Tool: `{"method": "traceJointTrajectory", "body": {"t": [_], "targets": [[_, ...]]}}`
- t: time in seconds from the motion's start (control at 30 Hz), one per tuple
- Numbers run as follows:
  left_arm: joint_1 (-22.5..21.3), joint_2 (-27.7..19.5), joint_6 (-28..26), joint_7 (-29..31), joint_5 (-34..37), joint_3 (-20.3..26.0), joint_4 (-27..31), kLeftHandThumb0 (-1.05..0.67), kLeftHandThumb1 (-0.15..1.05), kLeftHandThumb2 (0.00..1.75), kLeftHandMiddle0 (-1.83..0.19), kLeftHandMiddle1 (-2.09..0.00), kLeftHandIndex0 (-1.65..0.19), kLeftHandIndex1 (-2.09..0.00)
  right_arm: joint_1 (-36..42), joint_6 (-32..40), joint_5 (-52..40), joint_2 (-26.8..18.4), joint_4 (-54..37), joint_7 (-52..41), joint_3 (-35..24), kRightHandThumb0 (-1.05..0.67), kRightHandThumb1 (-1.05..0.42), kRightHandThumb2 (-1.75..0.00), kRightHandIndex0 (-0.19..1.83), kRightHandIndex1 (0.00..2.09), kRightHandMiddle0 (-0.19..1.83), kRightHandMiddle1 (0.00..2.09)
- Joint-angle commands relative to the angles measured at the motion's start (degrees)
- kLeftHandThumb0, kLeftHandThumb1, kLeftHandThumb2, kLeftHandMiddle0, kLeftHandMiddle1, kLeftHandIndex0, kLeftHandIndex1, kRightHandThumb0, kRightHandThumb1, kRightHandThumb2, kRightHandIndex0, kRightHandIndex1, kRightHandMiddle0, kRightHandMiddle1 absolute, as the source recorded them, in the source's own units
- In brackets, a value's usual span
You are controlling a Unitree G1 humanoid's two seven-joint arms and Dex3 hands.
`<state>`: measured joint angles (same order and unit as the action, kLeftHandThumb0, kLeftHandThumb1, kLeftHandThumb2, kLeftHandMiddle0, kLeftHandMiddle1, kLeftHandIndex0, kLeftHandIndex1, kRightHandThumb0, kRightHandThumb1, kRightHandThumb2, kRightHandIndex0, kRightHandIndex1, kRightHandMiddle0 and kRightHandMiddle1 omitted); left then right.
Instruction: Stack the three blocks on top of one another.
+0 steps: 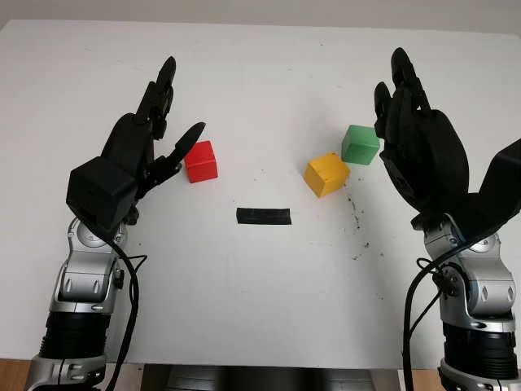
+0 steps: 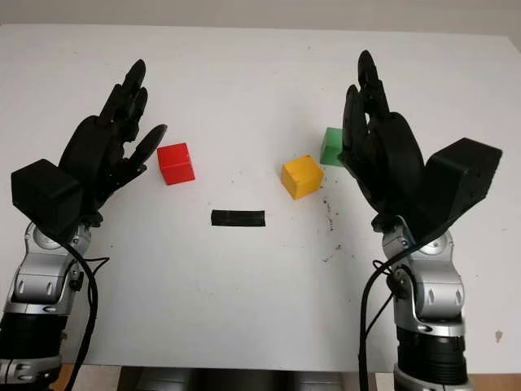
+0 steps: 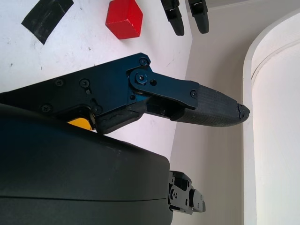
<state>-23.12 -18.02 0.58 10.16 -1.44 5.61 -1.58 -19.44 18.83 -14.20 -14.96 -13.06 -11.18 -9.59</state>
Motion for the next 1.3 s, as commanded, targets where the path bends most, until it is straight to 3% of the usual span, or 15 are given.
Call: {"method": "traceJointTrajectory", "body": {"t": [0.0,0.43,0.57,0.67,0.8,0.87,1.0,1.27], "targets": [[0.9,0.0,-0.1,0.1,0.3,0.0,1.3,-0.75,1.05,0.32,0.03,-0.05,0.05,-0.05,0.7,0.4,-0.5,-0.1,-1.6,0.1,-0.5,-0.83,-1.05,-0.69,-0.19,0.00,-0.19,0.00],[0.8,-0.6,-0.4,-1.1,-1.5,0.1,2.2,-0.74,1.05,0.30,0.00,-0.07,0.03,-0.07,0.7,0.6,-0.4,-0.5,-1.7,-0.4,-0.6,-0.82,-1.05,-0.70,-0.19,0.00,-0.19,0.00],[0.1,-3.3,-0.1,-2.1,-4.5,1.1,4.2,-0.71,1.05,0.21,-0.11,-0.09,-0.04,-0.09,0.3,0.8,-0.2,-0.2,-1.7,-0.1,-0.3,-0.83,-1.05,-0.71,-0.19,0.00,-0.19,0.00],[-0.2,-7.6,-0.5,-2.5,-10.9,0.1,5.8,-0.71,1.05,0.15,-0.16,-0.08,-0.09,-0.11,0.1,0.8,-0.2,-0.2,-1.6,0.0,-0.2,-0.83,-1.05,-0.70,-0.19,0.00,-0.19,0.00],[-2.9,-18.7,-5.8,6.3,-21.8,-3.6,8.9,-0.79,1.05,0.11,-0.13,-0.06,-0.15,-0.11,0.0,0.4,-0.4,-0.2,-1.3,-0.4,-0.2,-0.82,-1.05,-0.71,-0.19,0.00,-0.19,0.00],[-5.8,-22.0,-6.8,11.0,-24.2,-5.7,8.0,-0.78,1.02,0.07,-0.15,-0.06,-0.21,-0.13,-0.1,0.5,0.0,-0.3,-1.3,-0.3,-0.1,-0.82,-1.05,-0.71,-0.19,0.00,-0.19,0.00],[-8.9,-24.0,-5.6,14.0,-27.1,-8.9,4.8,-0.79,1.01,0.06,-0.15,-0.06,-0.24,-0.13,-0.3,0.6,0.2,-0.1,-1.2,0.0,0.1,-0.83,-1.05,-0.70,-0.19,0.00,-0.19,0.00],[-11.3,-23.4,-5.0,15.2,-31.0,-13.3,-0.3,-0.80,1.03,0.06,-0.07,-0.03,-0.18,-0.08,-0.6,-0.5,0.3,0.0,-0.2,-0.1,-0.1,-0.83,-1.05,-0.70,-0.19,0.00,-0.19,0.00]]}}
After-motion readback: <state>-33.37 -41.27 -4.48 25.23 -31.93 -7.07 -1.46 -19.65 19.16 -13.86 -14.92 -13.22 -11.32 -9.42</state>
